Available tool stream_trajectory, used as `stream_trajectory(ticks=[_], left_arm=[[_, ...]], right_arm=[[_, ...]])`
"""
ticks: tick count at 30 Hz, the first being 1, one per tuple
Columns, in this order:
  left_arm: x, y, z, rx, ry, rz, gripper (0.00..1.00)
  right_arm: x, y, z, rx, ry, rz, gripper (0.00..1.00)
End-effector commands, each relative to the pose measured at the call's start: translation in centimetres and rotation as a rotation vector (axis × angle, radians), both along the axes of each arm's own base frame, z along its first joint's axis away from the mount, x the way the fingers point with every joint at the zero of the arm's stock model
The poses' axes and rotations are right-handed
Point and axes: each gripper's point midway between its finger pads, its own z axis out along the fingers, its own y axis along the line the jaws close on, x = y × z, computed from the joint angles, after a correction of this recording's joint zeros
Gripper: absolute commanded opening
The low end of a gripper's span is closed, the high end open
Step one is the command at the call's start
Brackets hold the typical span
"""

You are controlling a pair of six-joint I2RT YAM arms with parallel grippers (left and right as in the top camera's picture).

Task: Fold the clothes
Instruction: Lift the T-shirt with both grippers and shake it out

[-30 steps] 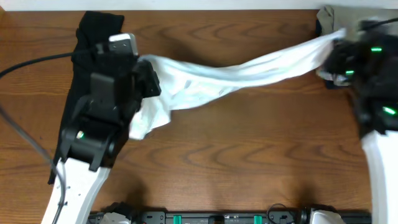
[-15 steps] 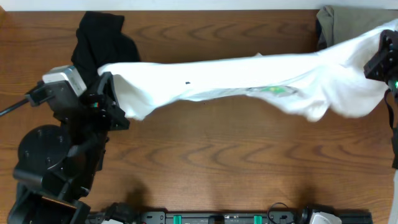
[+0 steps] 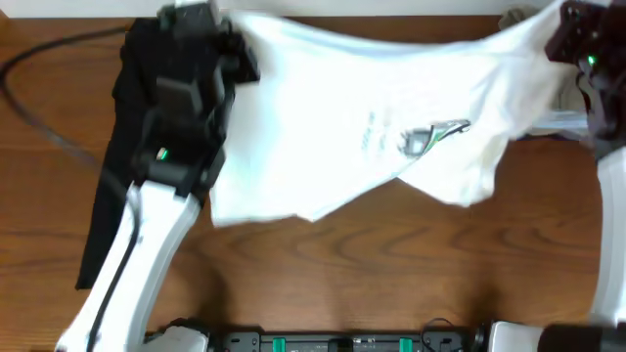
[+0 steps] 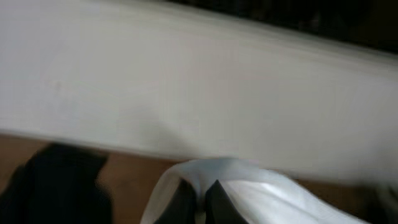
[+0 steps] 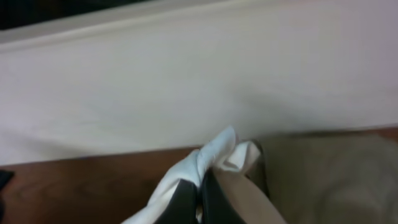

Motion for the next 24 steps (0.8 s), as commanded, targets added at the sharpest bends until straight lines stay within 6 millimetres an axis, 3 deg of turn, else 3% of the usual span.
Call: stream_trajectory(ticks=[1,4,8,11,16,24], left_arm=[[2.1,2.4,2.1,0.012,-0.107,0.067,0.06],[3.4,2.8,4.3,-0.009,-0.189,0.037,0.06],[3.3,3.2,7.5,-0.014,-0.254,0.008,0.06],[2.8,2.7,8.1,0.002,-0.234,-0.032,0.06],[2.4,2.5,4.0,0.026,-0.060,-0.053,0.06],[0.0,2.3,-3.6,0.057,0.272,-0.085,0.06]], right_arm=[[1.4,1.0,1.4,-0.007,-0.082,0.083,0.01],[1.7,1.0,3.6,-0.028,-0.169,0.091,0.01],[1.4,0.9,6.5,-0.049,-0.225,0.088,0.01],[1.0,1.1,7.6,-0.072,-0.224,0.092,0.01],[0.8,1.0,6.3,-0.081,-0.169,0.092,0.01],[-0.5,1.3,0.8,-0.059,0.059,0.110,0.01]])
